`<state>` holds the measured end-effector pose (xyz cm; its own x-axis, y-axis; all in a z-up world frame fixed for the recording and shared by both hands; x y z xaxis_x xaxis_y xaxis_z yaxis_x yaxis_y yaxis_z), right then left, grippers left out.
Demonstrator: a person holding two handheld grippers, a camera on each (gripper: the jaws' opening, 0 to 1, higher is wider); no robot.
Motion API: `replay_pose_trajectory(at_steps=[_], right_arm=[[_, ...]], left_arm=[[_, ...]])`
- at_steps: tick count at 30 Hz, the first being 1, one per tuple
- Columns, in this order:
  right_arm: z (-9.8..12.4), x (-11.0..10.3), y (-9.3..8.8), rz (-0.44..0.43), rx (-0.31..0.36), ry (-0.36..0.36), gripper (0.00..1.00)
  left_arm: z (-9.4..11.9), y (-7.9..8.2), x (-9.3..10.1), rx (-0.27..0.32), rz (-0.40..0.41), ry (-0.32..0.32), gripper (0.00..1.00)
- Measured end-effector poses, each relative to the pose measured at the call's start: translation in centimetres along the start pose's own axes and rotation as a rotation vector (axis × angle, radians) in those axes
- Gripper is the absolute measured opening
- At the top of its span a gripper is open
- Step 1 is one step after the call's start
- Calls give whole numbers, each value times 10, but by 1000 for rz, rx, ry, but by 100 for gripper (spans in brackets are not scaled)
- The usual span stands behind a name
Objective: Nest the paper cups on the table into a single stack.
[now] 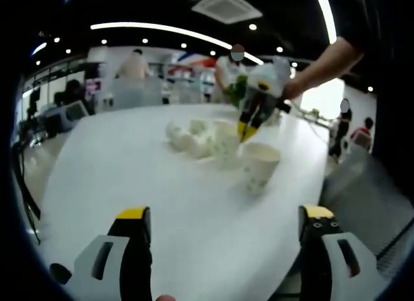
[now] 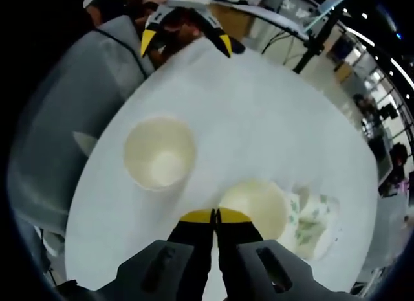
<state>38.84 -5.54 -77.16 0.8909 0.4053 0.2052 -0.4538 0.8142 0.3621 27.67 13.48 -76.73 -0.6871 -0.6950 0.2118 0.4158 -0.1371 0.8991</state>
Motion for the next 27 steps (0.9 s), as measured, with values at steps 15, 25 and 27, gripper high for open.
replay_pose_trajectory(at_steps=[15, 25, 27], right_arm=[[24, 2, 11, 6, 20, -37, 0], [42, 2, 18, 27, 23, -52, 0], [45, 3, 19, 28, 24, -56, 0]], left_arm=[[-2, 3, 0, 5, -6, -3, 93], [-3, 7, 2, 10, -13, -10, 93], [-4, 8, 2, 11, -15, -12, 93]])
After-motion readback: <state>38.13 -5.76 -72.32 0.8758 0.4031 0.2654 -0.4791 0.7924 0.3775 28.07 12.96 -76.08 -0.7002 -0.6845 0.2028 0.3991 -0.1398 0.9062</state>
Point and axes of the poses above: the point that each gripper's makers call its tool centre point, and the gripper's own axes: z roughly backward along the fingers, x roughly to its right, y roughly out of its top, the point moved 2 cm from there along z, roughly backward along the fingers, and after that the axes turned 3 degrees about z, right-handed, at the moved point
